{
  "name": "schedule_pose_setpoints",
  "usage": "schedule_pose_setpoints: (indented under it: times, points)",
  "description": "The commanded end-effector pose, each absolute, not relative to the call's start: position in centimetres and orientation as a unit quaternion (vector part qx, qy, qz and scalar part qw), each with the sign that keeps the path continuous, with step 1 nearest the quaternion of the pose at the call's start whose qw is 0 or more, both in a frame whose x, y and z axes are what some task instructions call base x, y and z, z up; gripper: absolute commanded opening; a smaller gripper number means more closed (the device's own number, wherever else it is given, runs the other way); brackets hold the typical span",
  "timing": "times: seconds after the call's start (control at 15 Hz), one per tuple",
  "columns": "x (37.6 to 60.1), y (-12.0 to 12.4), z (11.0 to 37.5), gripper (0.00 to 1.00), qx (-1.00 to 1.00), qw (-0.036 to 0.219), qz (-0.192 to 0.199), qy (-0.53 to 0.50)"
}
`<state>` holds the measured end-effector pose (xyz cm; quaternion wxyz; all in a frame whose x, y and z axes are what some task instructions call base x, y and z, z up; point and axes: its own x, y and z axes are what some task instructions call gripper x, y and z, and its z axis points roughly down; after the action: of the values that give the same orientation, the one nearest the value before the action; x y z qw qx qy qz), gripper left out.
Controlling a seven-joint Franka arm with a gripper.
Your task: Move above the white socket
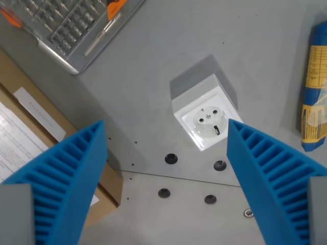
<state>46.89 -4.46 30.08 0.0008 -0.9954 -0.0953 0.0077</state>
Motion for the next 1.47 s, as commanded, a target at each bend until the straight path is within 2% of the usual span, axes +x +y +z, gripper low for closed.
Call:
schedule_pose_setpoints:
  times: [0.07,0.87,1.47]
  points:
    - [46.9,-4.5,30.3,1.00,-0.995,0.000,0.005,-0.096]
    - [46.7,-4.7,29.9,1.00,-0.992,0.002,-0.001,-0.129]
    - [46.1,-5.8,28.1,1.00,-0.983,0.003,-0.031,-0.182]
